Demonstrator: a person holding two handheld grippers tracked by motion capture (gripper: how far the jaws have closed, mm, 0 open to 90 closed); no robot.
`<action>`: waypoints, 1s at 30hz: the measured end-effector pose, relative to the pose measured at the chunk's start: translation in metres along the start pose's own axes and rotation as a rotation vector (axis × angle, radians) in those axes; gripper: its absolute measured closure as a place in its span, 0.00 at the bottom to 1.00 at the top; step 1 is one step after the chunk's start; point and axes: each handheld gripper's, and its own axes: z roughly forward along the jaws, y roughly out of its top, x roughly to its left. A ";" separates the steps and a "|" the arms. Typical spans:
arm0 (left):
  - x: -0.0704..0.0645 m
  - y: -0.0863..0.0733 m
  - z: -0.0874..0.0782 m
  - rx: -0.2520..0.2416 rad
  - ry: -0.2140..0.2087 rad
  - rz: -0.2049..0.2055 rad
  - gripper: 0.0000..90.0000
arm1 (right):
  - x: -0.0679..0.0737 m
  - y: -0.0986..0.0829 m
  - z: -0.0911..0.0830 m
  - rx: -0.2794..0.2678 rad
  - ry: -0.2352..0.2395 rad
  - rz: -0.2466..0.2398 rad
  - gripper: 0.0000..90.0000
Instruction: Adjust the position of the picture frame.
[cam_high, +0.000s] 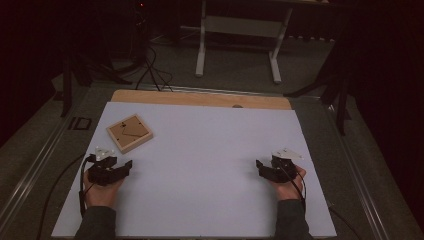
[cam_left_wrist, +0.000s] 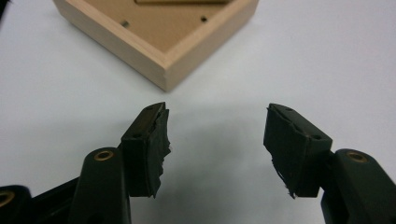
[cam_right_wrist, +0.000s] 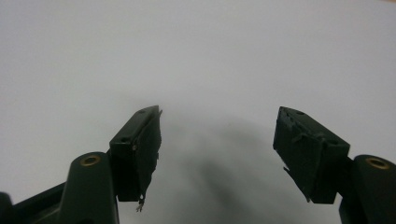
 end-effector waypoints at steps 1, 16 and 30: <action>0.001 0.001 -0.002 -0.007 0.001 -0.004 0.46 | -0.001 0.000 -0.001 -0.009 0.001 0.003 0.35; -0.003 0.005 -0.010 -0.027 -0.013 0.018 0.50 | -0.002 0.001 -0.005 -0.031 0.005 0.011 0.37; -0.002 0.005 -0.012 -0.026 -0.020 0.018 0.51 | -0.001 0.001 -0.004 -0.021 0.002 -0.005 0.33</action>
